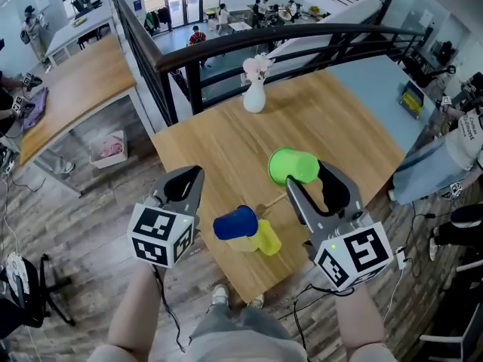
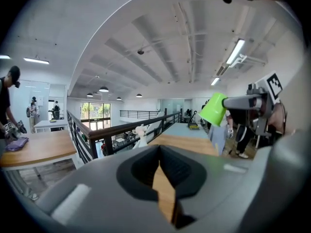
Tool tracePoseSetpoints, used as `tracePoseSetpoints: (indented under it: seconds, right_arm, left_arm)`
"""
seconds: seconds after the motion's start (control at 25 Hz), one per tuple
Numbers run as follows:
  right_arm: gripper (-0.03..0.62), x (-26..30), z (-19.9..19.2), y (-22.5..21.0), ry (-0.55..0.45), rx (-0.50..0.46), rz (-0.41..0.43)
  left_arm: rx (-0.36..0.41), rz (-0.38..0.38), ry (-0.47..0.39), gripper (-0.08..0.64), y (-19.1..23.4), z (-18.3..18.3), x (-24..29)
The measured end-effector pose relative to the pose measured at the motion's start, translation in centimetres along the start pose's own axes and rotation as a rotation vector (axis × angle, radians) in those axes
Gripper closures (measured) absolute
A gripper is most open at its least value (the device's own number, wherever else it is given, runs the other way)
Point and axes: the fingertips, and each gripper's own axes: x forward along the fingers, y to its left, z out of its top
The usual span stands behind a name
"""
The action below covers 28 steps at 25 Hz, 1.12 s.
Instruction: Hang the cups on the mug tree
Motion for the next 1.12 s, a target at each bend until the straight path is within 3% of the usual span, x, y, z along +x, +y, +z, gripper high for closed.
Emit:
tracePoseSetpoints:
  seconds: [0.28,0.48,0.76,1.12]
  right_arm:
    - [0.367,-3.8,2.2,2.4,-0.043,-0.003,0.031]
    - [0.367,-7.1,2.3,4.3,-0.061,-0.01,0.038]
    - [0.368,-8.4,1.4,5.5,-0.054,0.075,0.07]
    - [0.368,-9.5,0.5,6.4,-0.03,0.097,0.112]
  left_arm:
    - [0.064,-0.012,-0.05,0.557,-2.9,2.4,-4.2]
    - [0.043,-0.039,-0.07,0.557,-5.6,2.2,-7.2]
    - [0.027,-0.071,-0.081,0.557,-8.2,2.9,-10.3]
    - [0.03,-0.071,-0.068,0.557,-9.7,2.9,-10.9]
